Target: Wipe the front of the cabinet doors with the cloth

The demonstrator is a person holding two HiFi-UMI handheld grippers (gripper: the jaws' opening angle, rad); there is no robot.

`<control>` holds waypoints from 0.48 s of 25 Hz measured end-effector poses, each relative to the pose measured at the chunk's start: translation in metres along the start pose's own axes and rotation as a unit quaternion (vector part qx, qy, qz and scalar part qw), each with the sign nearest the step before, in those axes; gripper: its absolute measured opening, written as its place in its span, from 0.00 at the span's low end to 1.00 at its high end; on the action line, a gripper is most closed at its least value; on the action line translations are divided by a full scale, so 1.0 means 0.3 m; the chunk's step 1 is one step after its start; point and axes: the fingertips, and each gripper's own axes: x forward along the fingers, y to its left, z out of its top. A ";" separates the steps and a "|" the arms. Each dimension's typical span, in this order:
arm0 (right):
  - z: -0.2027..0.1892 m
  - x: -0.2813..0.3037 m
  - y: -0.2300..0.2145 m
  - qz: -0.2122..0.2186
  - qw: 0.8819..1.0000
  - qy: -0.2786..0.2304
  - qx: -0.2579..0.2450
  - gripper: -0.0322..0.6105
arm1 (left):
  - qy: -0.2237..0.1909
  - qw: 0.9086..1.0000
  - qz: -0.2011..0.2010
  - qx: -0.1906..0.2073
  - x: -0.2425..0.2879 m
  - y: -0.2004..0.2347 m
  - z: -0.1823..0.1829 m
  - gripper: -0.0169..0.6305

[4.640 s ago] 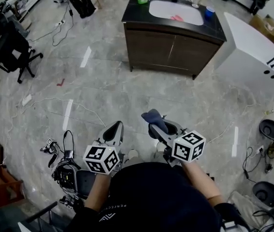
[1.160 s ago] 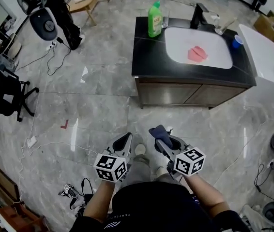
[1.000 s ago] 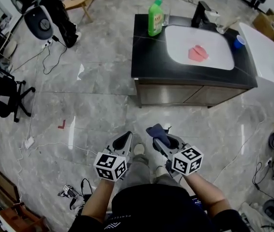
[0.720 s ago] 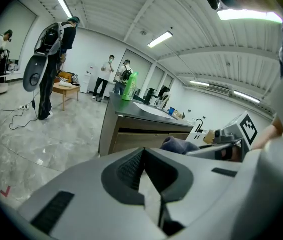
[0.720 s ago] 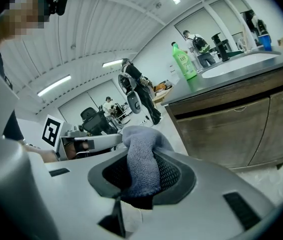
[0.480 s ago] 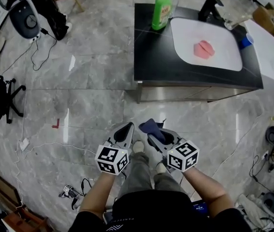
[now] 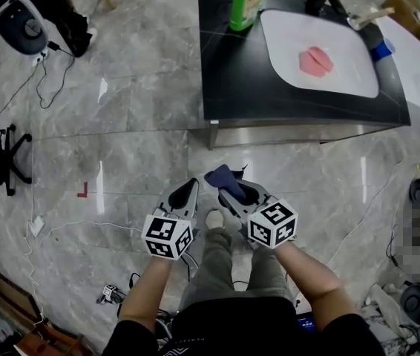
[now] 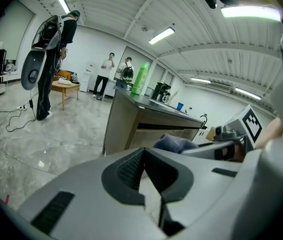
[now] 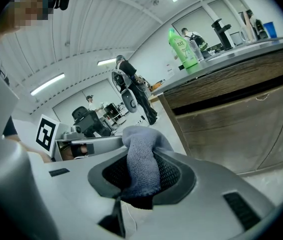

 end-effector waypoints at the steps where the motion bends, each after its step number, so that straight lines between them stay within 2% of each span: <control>1: -0.004 0.012 -0.012 0.001 1.000 -0.002 0.001 0.24 | 0.000 1.000 0.003 0.002 0.007 0.004 -0.006 0.02; 5: 0.003 0.067 -0.066 0.008 1.000 -0.012 0.001 0.24 | -0.002 1.000 0.022 0.007 0.038 0.031 -0.026 0.02; 12: 0.000 0.140 -0.173 0.024 1.000 -0.013 -0.008 0.24 | -0.013 0.998 0.058 -0.006 0.112 0.015 -0.072 0.02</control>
